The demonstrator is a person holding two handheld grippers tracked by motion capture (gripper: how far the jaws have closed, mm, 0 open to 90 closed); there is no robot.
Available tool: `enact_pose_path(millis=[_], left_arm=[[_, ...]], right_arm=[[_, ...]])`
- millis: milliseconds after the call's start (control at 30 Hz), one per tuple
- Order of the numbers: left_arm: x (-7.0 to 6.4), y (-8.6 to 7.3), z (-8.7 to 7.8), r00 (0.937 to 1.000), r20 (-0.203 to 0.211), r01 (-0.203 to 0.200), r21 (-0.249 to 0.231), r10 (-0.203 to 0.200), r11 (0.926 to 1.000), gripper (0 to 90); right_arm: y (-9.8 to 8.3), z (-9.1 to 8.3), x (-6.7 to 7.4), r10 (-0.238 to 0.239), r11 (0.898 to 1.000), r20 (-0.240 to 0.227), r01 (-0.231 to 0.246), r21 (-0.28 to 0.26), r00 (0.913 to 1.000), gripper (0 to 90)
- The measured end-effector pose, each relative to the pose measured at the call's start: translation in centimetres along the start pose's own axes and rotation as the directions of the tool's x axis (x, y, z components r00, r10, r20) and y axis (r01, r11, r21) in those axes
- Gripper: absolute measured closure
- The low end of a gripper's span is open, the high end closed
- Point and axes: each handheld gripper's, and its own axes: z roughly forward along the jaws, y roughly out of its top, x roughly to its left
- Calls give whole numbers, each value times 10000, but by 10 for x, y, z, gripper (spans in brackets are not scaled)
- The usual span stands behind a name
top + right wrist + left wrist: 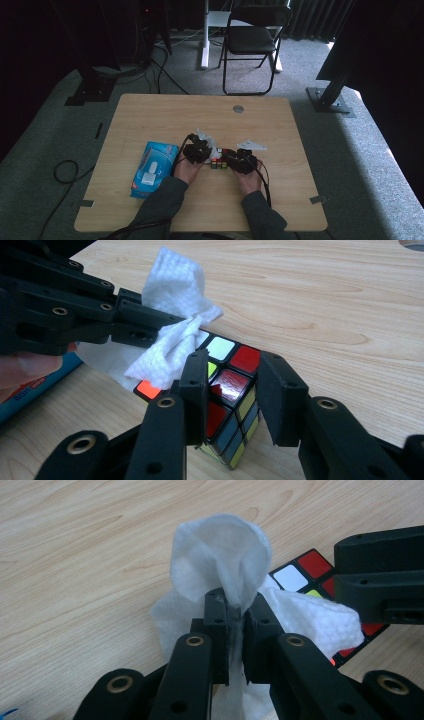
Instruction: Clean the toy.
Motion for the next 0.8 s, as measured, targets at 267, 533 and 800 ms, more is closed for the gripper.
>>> enact_pose_path(millis=[267,533,800], left_arm=[[5,-6,14,9993,-143,352,360,-347,9987,831],[4,-15,28,9991,-172,407,918,-393,9949,830],[3,-18,31,9993,-261,308,1049,-282,9940,829]], right_arm=[[-1,0,1,-5,10000,60,5,-44,10000,664],[-1,0,1,-4,10000,100,4,-64,10000,666],[-1,0,3,-122,9999,240,124,-81,9996,673]])
